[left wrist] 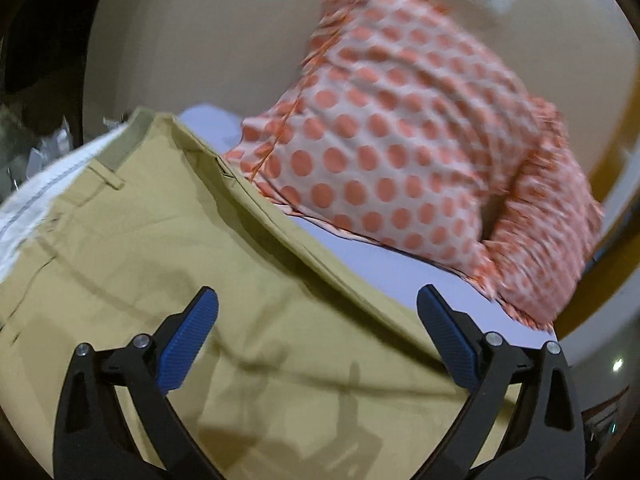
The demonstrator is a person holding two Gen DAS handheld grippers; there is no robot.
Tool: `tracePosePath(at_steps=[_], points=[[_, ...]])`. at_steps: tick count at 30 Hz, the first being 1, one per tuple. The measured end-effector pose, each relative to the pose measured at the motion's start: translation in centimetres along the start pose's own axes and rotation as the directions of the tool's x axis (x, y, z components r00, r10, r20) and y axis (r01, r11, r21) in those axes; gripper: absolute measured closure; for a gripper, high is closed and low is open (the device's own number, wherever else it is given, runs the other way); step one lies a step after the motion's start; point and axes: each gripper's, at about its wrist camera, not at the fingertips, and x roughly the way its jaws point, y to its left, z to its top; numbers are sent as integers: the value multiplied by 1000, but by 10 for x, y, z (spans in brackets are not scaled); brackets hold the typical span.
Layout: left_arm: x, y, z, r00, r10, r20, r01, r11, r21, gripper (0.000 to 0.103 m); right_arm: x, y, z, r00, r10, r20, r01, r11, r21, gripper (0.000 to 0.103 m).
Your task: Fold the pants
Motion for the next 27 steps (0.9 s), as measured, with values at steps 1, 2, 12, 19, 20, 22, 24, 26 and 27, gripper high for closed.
tracePosePath(at_steps=[1,2,12,19,20,22,24,26,27], points=[[19,3,10,999,23,-36,-23,999,-22,12,0,0,1,1000,3,1,-3,1000,0,101],[28,5,14,998,30,-53,-32,999,-35,16,0,-1,1,1000,4,2,-4,1000,0,101],[57,37,19,994,6,-107,-20,992,-127,98,3,5,20,998,57,29,-58,998,40,101],[-104,48,-81,1000,-23,16,23,1000,5,92,-32,-6,30,994,-36,102,33,999,28,101],[-115,55,-99,1000,-21,4,21,1000,-13,91,-32,-14,27,994,-60,91,56,997,45,101],[-127,72,-139,999,-20,-38,17,997,-79,93,-29,-33,20,990,-124,62,119,990,82,101],[-131,84,-166,998,-5,-68,-4,991,-131,97,-27,-45,16,987,-155,45,150,984,99,101],[-134,90,-179,997,-16,-72,4,987,-160,98,-25,-51,13,984,-175,35,171,980,106,101],[-136,92,-184,997,-26,-69,14,987,-161,99,-25,-53,12,984,-177,35,173,979,104,101]])
